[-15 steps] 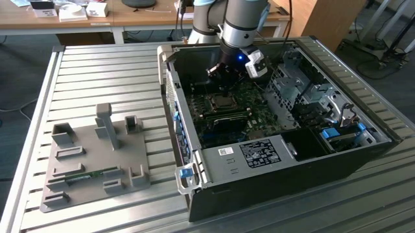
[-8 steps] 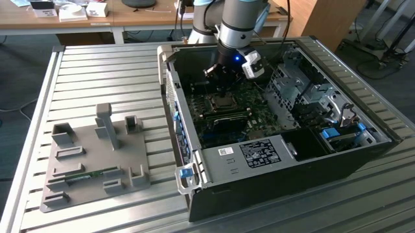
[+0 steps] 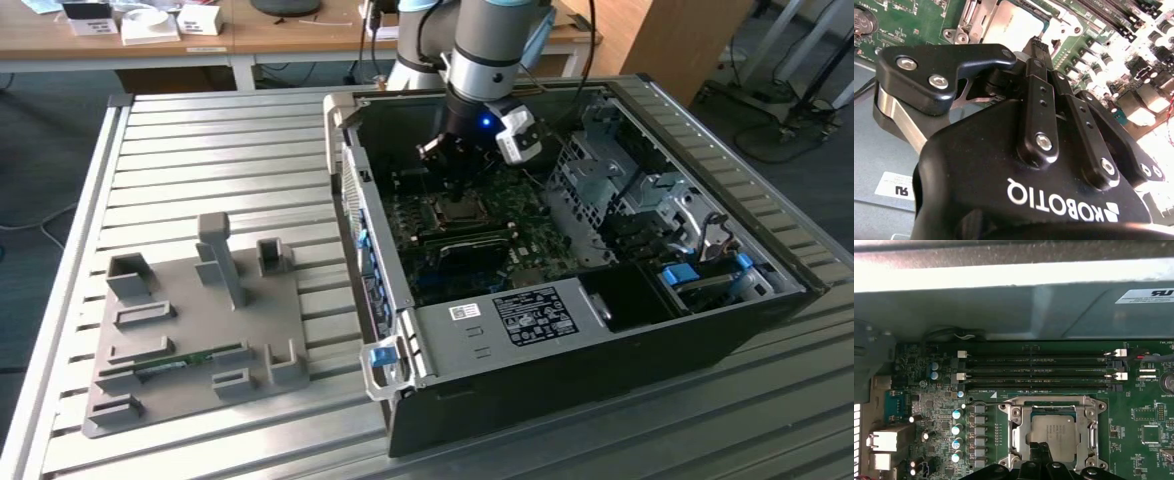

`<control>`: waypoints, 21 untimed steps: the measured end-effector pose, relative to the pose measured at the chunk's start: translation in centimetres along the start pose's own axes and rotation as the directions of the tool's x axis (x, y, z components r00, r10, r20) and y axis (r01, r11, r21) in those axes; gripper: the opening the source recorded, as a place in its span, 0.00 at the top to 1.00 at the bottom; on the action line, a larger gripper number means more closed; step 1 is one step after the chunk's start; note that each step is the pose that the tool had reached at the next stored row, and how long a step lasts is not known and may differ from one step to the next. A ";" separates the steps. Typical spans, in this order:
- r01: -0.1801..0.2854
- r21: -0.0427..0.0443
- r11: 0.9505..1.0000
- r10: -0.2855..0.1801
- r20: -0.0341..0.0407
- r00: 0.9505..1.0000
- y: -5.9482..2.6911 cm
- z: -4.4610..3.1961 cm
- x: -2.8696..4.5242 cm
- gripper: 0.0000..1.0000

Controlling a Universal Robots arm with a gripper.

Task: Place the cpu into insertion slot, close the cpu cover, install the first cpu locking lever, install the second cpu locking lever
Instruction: 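Close the cpu cover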

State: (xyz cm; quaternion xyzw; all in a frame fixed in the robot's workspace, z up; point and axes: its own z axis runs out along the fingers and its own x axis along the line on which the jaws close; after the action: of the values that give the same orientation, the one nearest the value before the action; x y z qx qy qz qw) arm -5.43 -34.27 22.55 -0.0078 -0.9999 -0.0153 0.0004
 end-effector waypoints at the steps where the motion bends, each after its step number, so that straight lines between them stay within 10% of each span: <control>1: 0.000 0.000 1.000 0.000 0.000 1.000 0.00 0.00 0.02 0.89; 9: 0.003 -0.008 1.000 -0.003 0.016 1.000 -0.02 0.42 0.47 0.89; 21: 0.003 -0.008 1.000 -0.003 0.016 1.000 -0.03 0.57 0.85 0.89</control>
State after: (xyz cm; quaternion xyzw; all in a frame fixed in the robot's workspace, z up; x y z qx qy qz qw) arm -6.28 -34.27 21.98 -0.0063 -0.9998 -0.0190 -0.0077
